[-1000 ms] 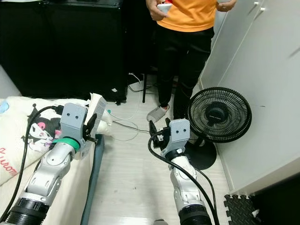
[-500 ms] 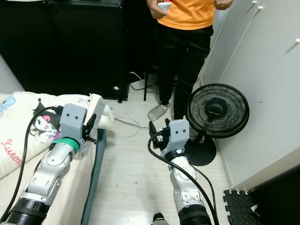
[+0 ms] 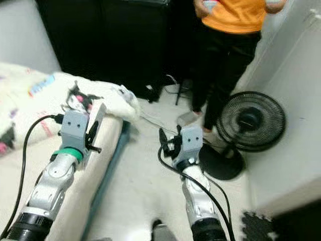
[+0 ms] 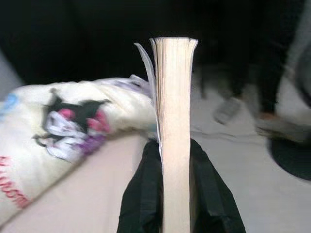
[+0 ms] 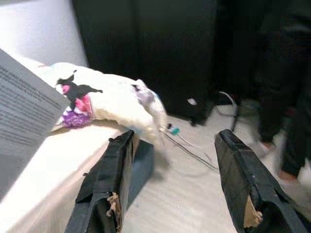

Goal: Clean up the room

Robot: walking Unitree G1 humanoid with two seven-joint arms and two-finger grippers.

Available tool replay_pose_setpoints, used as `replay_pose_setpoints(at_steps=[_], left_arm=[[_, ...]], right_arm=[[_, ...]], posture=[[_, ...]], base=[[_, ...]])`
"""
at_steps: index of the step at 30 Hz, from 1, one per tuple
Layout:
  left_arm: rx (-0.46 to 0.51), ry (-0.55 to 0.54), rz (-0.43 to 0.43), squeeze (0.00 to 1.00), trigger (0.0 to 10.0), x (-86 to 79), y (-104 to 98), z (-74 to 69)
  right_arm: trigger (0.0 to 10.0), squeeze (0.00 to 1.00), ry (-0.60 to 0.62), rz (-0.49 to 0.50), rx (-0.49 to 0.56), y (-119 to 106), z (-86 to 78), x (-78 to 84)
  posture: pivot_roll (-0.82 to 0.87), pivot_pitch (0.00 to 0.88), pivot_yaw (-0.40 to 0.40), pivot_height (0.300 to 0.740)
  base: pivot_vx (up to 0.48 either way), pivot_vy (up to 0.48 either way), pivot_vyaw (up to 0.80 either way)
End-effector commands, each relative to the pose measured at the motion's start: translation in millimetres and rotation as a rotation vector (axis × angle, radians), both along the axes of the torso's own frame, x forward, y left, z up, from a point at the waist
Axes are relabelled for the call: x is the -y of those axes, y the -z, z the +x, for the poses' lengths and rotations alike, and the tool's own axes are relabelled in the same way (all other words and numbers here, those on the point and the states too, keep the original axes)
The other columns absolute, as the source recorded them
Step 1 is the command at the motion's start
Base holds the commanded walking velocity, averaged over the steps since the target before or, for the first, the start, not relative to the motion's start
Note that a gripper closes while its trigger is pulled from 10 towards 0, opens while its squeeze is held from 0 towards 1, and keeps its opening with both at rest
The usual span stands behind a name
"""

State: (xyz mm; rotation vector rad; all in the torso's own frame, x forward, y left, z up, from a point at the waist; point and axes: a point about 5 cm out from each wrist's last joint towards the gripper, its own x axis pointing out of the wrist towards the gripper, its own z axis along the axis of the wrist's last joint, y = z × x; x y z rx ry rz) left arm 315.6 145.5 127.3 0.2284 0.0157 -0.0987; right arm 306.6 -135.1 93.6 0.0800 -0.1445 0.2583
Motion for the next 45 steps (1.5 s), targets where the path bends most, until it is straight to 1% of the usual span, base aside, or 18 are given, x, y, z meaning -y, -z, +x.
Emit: replay_pose_setpoints(at_steps=[1, 13, 20, 28, 35, 42, 45], left_arm=[[0.039, 0.007, -0.006, 0.0, 10.0, 2.6, -8.2, 1.8], [0.04, 0.007, -0.004, 0.0, 10.0, 2.3, -7.8, 1.7], [0.04, 0.006, -0.004, 0.0, 10.0, 2.5, -7.4, 1.9], [0.035, 0.004, -0.001, 0.0, 10.0, 2.1, -5.8, 2.0], [0.031, 0.002, -0.001, 0.0, 10.0, 2.0, -4.8, 2.2], [0.03, 0.001, 0.001, 0.0, 10.0, 1.8, -4.2, 2.4], [0.028, 0.0, -0.002, 0.0, 10.0, 1.6, -3.9, 2.7]], right_arm=[[10.0, 0.0, -0.001, -0.004, -0.009, 2.8, -1.2, -0.1], [10.0, 0.0, -0.008, -0.002, -0.009, 3.2, -1.7, -1.9], [10.0, 0.0, -0.013, -0.03, -0.008, 3.9, -1.3, -2.3], [10.0, 0.0, -0.02, -0.039, -0.013, 5.7, -1.8, -3.6], [10.0, 0.0, -0.024, -0.042, -0.014, 5.7, -1.4, -4.1], [10.0, 0.0, -0.025, -0.041, -0.014, 5.6, -0.8, -4.3], [10.0, 0.0, -0.029, -0.041, -0.014, 5.7, -0.6, -4.7]], posture=[[0.05, 0.061, 0.01, 0.74], [0.05, 0.062, 0.012, 0.74], [0.05, 0.063, 0.011, 0.74], [0.05, 0.063, 0.01, 0.74], [0.05, 0.061, 0.009, 0.74], [0.05, 0.061, 0.01, 0.74], [0.05, 0.058, 0.009, 0.74]], base=[[-0.375, 0.0, 0.0], [-0.376, 0.0, 0.0], [-0.374, 0.0, 0.0], [-0.376, 0.0, 0.0], [-0.371, 0.0, 0.42], [-0.37, 0.0, 0.0], [0.0, 0.0, 0.6]])
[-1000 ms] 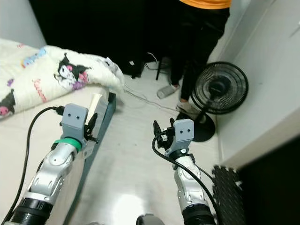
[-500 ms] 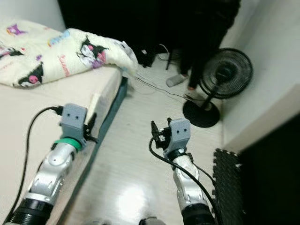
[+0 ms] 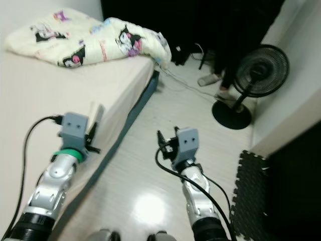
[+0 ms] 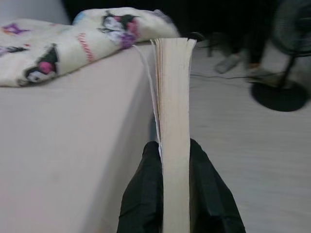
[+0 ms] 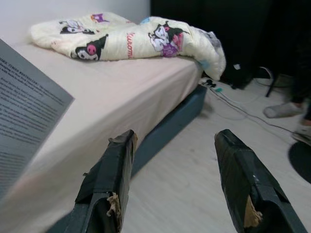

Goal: Clean up the room

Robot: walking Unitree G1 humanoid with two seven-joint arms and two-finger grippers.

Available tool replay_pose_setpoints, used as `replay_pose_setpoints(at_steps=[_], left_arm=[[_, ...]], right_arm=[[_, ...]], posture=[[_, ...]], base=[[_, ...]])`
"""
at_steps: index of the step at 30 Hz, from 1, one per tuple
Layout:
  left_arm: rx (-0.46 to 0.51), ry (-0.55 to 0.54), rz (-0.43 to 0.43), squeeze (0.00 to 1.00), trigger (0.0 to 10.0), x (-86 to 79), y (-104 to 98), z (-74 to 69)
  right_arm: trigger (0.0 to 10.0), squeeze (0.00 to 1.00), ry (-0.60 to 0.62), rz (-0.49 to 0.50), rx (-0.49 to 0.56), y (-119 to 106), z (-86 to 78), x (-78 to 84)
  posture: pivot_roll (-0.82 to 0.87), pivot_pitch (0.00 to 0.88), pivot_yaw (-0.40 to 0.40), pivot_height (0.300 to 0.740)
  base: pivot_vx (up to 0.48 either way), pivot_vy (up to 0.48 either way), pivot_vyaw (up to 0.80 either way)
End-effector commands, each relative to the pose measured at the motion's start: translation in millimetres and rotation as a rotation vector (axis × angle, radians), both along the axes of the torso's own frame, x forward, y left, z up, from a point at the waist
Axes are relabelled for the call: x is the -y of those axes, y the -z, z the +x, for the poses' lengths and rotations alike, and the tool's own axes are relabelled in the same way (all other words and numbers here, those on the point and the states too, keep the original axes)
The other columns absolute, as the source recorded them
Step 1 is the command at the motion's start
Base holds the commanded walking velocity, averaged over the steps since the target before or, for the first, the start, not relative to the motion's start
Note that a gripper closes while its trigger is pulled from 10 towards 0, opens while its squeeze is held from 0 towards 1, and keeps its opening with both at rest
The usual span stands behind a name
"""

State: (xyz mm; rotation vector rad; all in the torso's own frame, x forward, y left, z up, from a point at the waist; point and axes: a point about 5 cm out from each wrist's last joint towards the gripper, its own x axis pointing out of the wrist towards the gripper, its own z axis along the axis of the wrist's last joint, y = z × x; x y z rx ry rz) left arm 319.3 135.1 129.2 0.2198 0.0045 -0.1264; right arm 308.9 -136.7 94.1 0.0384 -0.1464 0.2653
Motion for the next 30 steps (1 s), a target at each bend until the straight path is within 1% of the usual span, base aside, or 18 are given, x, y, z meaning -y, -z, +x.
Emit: replay_pose_setpoints(at_steps=[1, 7, 13, 18, 23, 30], left_arm=[[0.021, -0.028, 0.007, 0.0, 10.0, -8.8, -2.0, -1.0], [0.002, -0.025, 0.016, 0.0, 10.0, -6.5, -0.2, -0.3], [-0.012, -0.026, 0.01, 0.0, 10.0, -4.6, 0.2, 0.1], [-0.026, -0.006, 0.001, 0.0, 10.0, -2.4, -0.2, 0.6], [-0.028, 0.014, 0.005, 0.0, 10.0, -0.6, -0.4, 0.4], [-0.024, 0.01, 0.005, 0.0, 10.0, -1.1, -0.7, 0.2]], right_arm=[[10.0, 0.0, -0.025, 0.001, -0.022, 6.2, -2.9, -6.4], [10.0, 0.0, -0.035, 0.003, -0.02, 5.6, -2.3, -7.5], [10.0, 0.0, -0.04, 0.007, -0.019, 5.3, -2.0, -8.1], [10.0, 0.0, -0.046, 0.009, -0.018, 5.1, -1.8, -8.9], [10.0, 0.0, -0.054, 0.011, -0.018, 4.8, -1.6, -10.0], [10.0, 0.0, -0.069, 0.013, -0.018, 4.7, -2.1, -11.9]], posture=[[0.05, 0.058, 0.009, 0.74], [0.06, 0.055, 0.009, 0.74], [0.06, 0.051, 0.011, 0.74], [0.06, 0.048, 0.013, 0.74], [0.06, 0.047, 0.013, 0.74], [0.06, 0.05, 0.013, 0.74]], base=[[0.0, 0.0, 0.67], [0.0, 0.0, 0.77], [0.0, 0.0, 0.78], [0.0, 0.0, 0.78], [0.0, 0.0, 0.78], [0.0, 0.0, 0.78]])
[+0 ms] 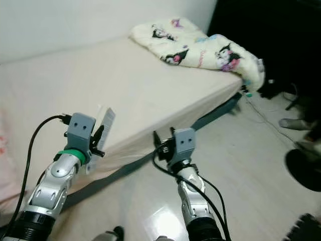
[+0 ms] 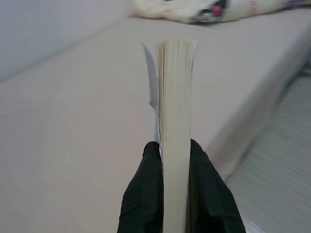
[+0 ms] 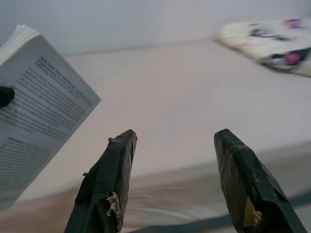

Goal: Clean up the room

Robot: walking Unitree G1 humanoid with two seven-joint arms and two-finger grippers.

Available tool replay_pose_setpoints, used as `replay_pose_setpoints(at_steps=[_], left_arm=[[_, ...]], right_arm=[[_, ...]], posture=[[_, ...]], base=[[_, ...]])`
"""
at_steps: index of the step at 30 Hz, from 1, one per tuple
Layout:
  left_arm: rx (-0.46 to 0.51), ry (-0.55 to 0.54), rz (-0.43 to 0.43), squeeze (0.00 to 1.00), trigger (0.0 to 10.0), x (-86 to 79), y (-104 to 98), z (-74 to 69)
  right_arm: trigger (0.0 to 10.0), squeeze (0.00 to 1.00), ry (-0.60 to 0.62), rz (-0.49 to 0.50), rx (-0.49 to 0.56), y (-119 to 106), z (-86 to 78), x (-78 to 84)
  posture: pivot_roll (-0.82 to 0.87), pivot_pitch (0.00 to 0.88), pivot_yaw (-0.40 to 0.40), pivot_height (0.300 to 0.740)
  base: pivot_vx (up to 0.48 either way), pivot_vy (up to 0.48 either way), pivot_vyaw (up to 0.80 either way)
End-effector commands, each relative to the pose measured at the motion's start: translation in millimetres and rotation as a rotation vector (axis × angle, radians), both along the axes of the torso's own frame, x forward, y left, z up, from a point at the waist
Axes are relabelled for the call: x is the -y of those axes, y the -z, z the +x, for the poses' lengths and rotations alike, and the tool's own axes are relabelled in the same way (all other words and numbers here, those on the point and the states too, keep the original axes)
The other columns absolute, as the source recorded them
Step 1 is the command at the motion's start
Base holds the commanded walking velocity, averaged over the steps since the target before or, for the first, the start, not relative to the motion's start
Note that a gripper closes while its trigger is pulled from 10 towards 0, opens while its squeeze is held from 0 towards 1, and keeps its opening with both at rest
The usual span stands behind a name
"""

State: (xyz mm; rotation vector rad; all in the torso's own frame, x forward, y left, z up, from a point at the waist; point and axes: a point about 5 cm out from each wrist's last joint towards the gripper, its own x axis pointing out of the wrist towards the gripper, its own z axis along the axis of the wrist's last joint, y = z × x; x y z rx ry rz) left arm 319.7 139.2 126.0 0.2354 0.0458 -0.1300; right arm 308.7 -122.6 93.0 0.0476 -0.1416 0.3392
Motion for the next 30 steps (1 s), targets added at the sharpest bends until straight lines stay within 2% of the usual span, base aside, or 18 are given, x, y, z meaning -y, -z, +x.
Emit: replay_pose_setpoints(at_steps=[1, 30], left_arm=[[0.016, 0.011, -0.013, 0.0, 10.0, 3.0, -3.8, -0.2], [0.013, 0.008, -0.016, 0.0, 10.0, 1.5, -4.6, -0.1]], right_arm=[[10.0, 0.0, 0.006, 0.009, -0.014, 3.6, -1.8, 2.3], [10.0, 0.0, -0.018, 0.029, -0.021, 5.2, -4.4, -1.2]], posture=[[0.06, 0.05, 0.013, 0.74], [0.06, 0.062, 0.018, 0.74]], base=[[0.0, 0.0, 0.77], [0.0, 0.0, 0.75]])
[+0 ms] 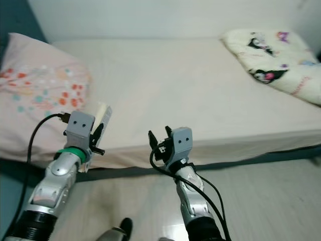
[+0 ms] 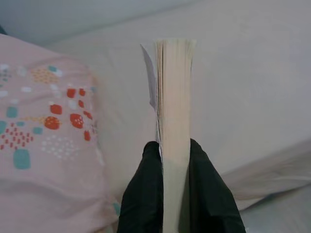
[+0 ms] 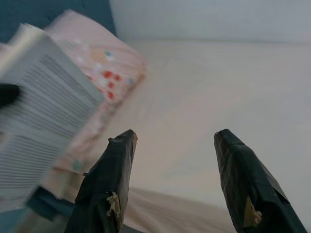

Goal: Clean up the room

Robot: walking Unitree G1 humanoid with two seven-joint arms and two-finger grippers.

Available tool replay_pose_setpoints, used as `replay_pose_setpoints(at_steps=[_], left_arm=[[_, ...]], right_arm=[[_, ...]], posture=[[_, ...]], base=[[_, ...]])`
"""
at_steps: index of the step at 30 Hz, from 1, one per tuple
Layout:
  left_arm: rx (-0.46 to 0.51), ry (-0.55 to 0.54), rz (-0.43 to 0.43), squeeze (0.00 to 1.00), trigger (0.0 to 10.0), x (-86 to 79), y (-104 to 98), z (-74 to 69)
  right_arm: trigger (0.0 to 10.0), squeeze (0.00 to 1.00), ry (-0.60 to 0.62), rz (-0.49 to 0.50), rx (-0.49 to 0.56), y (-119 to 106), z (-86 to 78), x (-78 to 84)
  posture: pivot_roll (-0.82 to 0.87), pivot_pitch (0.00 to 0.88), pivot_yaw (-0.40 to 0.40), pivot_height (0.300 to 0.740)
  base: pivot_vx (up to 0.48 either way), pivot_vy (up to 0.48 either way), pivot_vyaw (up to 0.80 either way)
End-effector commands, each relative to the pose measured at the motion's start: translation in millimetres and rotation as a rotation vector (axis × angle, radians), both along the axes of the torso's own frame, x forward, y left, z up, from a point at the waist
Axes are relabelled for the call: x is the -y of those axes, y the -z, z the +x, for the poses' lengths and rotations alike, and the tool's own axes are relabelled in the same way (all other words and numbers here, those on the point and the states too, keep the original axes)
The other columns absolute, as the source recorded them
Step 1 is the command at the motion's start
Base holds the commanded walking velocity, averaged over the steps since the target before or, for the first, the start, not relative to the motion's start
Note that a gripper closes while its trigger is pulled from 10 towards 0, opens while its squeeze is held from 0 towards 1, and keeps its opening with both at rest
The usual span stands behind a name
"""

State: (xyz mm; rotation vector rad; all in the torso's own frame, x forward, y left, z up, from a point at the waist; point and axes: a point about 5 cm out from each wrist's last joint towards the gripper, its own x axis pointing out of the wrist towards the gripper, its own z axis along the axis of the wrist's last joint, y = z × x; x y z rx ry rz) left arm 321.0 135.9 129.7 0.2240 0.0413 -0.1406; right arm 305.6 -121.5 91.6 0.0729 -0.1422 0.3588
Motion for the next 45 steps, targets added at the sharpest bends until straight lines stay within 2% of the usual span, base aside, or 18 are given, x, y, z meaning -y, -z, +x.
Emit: replay_pose_setpoints(at_steps=[1, 10, 21, 35, 41, 45], left_arm=[[0.011, -0.004, -0.004, 0.0, 10.0, -2.0, -1.0, -1.2], [0.037, -0.004, 0.009, 0.0, 10.0, -2.9, -3.7, -0.8], [0.047, -0.002, 0.014, 0.0, 10.0, -1.5, -4.2, -0.6], [0.05, -0.004, 0.014, 0.0, 10.0, -0.9, -3.7, -0.3], [0.051, -0.006, 0.013, 0.0, 10.0, -0.7, -3.4, 0.0], [0.052, -0.006, 0.012, 0.0, 10.0, -0.7, -3.3, 0.1]], right_arm=[[10.0, 0.0, 0.004, 0.006, -0.018, 3.9, -1.4, -0.3], [10.0, 0.0, 0.009, 0.009, -0.013, 3.2, -1.5, 0.0], [10.0, 0.0, 0.059, 0.016, 0.001, 0.5, 0.5, 7.5], [10.0, 0.0, 0.044, -0.002, -0.005, 1.3, 0.2, 5.8], [10.0, 0.0, 0.043, -0.02, -0.006, 1.5, 1.2, 5.6], [10.0, 0.0, 0.045, -0.004, -0.004, 1.2, 1.2, 5.9]], posture=[[0.06, 0.062, 0.018, 0.74], [0.06, 0.062, 0.019, 0.74], [0.05, 0.062, 0.018, 0.74], [0.05, 0.062, 0.016, 0.74], [0.05, 0.057, 0.013, 0.74], [0.05, 0.055, 0.013, 0.74]], base=[[0.0, 0.0, 0.74], [0.034, 0.0, 0.72], [0.439, 0.0, 0.0], [0.439, 0.0, 0.0], [0.439, 0.0, 0.66], [0.439, 0.0, 0.0]])
